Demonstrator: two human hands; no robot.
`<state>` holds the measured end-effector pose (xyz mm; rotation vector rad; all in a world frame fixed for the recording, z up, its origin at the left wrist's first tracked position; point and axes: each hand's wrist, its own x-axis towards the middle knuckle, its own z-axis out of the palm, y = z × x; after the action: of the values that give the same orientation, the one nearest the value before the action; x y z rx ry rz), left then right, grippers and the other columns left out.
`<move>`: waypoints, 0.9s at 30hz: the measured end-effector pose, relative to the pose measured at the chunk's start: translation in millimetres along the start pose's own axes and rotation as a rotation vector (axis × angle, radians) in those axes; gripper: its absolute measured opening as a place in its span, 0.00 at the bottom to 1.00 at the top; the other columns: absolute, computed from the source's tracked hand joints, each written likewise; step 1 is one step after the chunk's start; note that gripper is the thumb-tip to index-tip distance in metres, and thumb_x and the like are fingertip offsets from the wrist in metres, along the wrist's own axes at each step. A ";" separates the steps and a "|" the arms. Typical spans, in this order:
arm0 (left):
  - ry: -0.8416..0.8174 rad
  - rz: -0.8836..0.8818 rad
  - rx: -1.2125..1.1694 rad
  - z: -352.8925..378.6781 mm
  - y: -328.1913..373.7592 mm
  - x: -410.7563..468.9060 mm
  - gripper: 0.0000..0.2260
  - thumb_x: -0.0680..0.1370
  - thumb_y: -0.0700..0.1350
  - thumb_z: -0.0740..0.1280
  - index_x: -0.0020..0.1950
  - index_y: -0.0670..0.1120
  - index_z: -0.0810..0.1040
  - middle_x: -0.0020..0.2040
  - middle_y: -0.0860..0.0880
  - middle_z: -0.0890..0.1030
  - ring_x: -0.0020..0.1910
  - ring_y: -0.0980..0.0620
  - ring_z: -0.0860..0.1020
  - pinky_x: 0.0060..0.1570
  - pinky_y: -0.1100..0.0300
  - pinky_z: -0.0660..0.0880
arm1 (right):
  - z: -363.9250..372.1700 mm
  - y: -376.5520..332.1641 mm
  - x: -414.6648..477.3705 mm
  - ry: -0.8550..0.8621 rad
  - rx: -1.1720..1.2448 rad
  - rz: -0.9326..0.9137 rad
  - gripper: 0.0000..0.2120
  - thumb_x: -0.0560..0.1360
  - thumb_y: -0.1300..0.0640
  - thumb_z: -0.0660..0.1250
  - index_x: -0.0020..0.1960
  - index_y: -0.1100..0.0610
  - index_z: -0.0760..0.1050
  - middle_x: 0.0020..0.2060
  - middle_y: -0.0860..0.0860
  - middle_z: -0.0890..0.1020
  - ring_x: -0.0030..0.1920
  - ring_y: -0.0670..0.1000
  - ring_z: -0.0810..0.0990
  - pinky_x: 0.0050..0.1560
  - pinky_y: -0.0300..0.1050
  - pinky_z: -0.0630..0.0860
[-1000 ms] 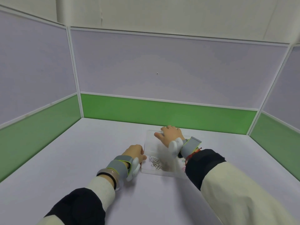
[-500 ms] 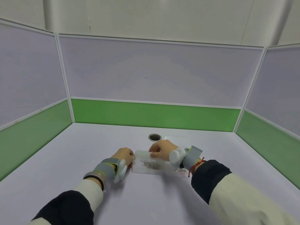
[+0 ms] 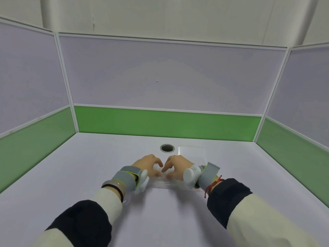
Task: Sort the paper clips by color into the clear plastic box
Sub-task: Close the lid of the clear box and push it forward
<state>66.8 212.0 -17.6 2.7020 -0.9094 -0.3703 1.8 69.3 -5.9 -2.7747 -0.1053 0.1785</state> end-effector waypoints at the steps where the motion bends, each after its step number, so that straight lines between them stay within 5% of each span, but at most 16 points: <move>1: 0.002 -0.004 -0.005 0.9 -0.6 1.3 0.18 0.75 0.49 0.67 0.65 0.50 0.74 0.66 0.45 0.70 0.66 0.46 0.70 0.66 0.51 0.68 | 1.9 0.3 -1.1 0.017 0.009 -0.010 0.15 0.72 0.57 0.68 0.58 0.56 0.80 0.60 0.55 0.76 0.60 0.55 0.76 0.60 0.47 0.72; 11: 0.043 -0.064 0.004 7.1 3.7 6.7 0.18 0.76 0.46 0.66 0.65 0.51 0.71 0.68 0.46 0.68 0.68 0.46 0.68 0.65 0.53 0.67 | -7.6 7.3 -5.9 0.015 -0.013 -0.030 0.15 0.73 0.54 0.67 0.59 0.55 0.79 0.64 0.53 0.77 0.63 0.53 0.74 0.66 0.46 0.69; 16: 0.077 -0.060 0.030 12.8 4.0 5.2 0.17 0.78 0.46 0.63 0.67 0.50 0.69 0.70 0.47 0.67 0.69 0.46 0.67 0.65 0.53 0.66 | -56.9 29.5 9.3 0.228 0.019 0.190 0.24 0.77 0.49 0.61 0.70 0.56 0.67 0.71 0.53 0.69 0.71 0.53 0.67 0.71 0.48 0.63; 21: 0.094 -0.051 0.030 18.5 5.7 -0.6 0.17 0.78 0.45 0.61 0.67 0.49 0.68 0.71 0.48 0.66 0.68 0.46 0.68 0.65 0.54 0.67 | -43.8 56.2 22.4 0.095 -0.131 0.380 0.33 0.75 0.36 0.54 0.75 0.52 0.55 0.74 0.52 0.65 0.73 0.55 0.63 0.73 0.55 0.58; 27: 0.075 -0.061 0.004 16.9 8.4 -0.9 0.17 0.78 0.46 0.61 0.67 0.48 0.68 0.71 0.47 0.66 0.68 0.46 0.67 0.65 0.54 0.66 | -57.4 49.3 11.2 0.260 -0.189 0.265 0.28 0.75 0.35 0.54 0.63 0.53 0.74 0.61 0.57 0.77 0.62 0.58 0.74 0.61 0.53 0.71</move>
<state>56.1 203.3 -30.5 2.7322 -0.8103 -0.2775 23.2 4.6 28.6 -2.9615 0.3280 -0.1348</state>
